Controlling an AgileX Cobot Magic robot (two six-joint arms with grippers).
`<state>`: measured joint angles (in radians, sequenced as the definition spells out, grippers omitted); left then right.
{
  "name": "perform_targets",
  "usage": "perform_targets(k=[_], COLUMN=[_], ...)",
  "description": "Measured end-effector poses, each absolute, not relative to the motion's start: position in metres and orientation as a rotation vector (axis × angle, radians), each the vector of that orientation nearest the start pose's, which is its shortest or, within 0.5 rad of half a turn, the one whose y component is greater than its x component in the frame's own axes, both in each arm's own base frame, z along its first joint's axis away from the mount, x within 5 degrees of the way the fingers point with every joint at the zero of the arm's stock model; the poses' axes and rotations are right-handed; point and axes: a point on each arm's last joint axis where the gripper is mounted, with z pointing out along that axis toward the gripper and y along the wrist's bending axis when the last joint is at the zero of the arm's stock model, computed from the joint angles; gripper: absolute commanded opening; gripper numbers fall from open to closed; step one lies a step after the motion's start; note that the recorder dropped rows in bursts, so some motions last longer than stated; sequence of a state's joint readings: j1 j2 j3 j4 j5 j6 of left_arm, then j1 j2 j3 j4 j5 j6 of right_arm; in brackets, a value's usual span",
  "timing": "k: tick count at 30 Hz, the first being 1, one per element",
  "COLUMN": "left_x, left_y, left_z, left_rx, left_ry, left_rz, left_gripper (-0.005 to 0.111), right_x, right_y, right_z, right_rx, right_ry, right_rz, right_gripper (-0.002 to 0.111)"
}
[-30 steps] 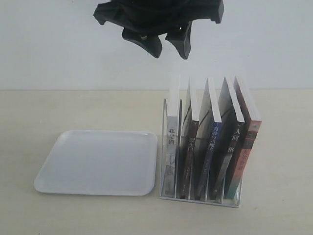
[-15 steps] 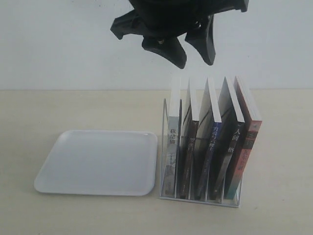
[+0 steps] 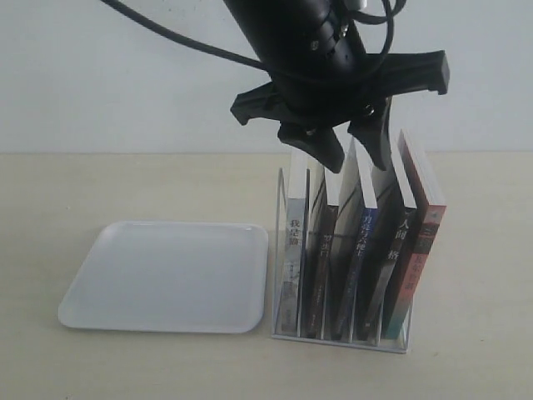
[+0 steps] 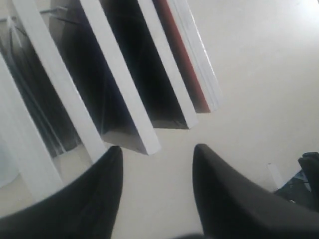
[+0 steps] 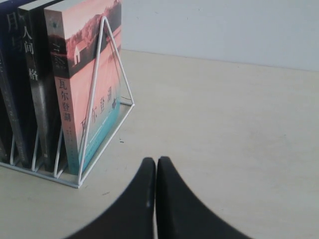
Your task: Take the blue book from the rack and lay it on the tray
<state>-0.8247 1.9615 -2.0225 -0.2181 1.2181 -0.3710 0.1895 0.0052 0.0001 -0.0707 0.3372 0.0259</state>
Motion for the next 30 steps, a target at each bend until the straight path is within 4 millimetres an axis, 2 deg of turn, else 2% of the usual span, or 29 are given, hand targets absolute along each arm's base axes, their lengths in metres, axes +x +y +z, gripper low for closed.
perform_targets(k=[6, 13, 30], left_x=[0.285, 0.286, 0.299], left_y=[-0.324, -0.324, -0.337], left_z=[0.349, 0.347, 0.307], left_rx=[0.590, 0.577, 0.556], left_ry=[2.690, 2.694, 2.787], left_rz=[-0.550, -0.532, -0.467], left_gripper=[0.042, 0.042, 0.042], right_x=[0.053, 0.053, 0.053], right_y=[0.008, 0.008, 0.008], right_z=[0.183, 0.183, 0.183], right_rx=[-0.193, -0.193, -0.193], right_ry=[1.816, 1.816, 1.816], right_rz=[0.084, 0.084, 0.084], right_gripper=[0.000, 0.000, 0.000])
